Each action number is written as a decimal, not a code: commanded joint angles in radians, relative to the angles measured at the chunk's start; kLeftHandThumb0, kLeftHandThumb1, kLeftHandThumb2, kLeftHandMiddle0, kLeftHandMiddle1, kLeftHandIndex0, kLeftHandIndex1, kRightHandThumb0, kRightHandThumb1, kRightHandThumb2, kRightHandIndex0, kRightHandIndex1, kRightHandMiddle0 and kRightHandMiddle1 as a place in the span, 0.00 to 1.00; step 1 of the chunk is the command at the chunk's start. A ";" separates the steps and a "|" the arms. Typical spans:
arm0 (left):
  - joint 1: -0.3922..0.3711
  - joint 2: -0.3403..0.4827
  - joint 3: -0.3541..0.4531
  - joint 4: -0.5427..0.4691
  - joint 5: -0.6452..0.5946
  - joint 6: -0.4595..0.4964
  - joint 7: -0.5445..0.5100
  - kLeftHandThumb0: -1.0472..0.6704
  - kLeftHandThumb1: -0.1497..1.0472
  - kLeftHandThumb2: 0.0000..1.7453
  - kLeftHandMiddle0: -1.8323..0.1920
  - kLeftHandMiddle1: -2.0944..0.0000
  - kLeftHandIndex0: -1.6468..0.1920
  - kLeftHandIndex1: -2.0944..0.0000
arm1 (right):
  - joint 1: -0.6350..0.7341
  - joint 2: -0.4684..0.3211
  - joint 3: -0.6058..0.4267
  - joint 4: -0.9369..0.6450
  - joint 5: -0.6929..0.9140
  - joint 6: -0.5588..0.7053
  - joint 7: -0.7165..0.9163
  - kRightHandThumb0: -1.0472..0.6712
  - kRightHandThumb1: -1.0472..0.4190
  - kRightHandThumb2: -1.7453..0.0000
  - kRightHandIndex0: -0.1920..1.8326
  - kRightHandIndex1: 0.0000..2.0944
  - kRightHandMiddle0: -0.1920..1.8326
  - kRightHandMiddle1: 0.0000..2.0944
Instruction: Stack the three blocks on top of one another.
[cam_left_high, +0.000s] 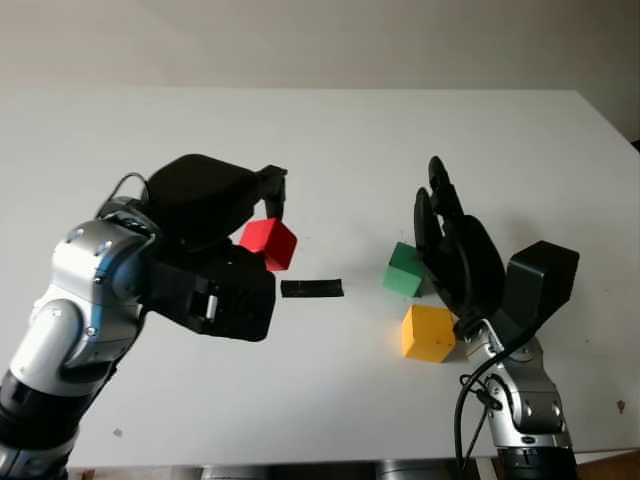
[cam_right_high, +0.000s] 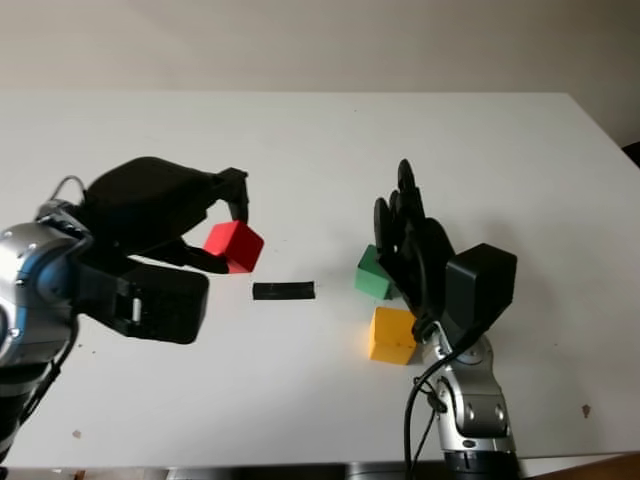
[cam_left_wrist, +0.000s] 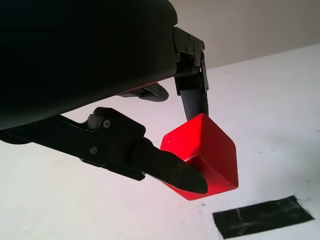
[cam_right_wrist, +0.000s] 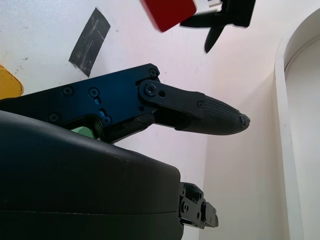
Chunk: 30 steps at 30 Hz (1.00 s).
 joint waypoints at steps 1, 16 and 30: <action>-0.038 -0.012 -0.032 0.015 0.021 0.004 -0.005 0.39 0.96 0.03 0.72 0.97 0.75 0.28 | -0.002 -0.001 -0.002 -0.013 -0.002 0.000 -0.001 0.17 0.00 0.63 0.00 0.00 0.00 0.00; 0.011 -0.114 -0.178 0.080 0.157 0.003 0.047 0.39 0.96 0.03 0.90 0.56 0.79 0.17 | 0.010 0.015 0.010 -0.023 -0.026 -0.002 -0.021 0.17 0.00 0.62 0.00 0.00 0.00 0.00; -0.010 -0.149 -0.222 0.130 0.227 -0.010 0.051 0.39 0.99 0.03 0.84 0.79 0.92 0.17 | 0.009 0.015 0.004 -0.017 -0.025 -0.012 -0.020 0.18 0.00 0.62 0.00 0.00 0.00 0.00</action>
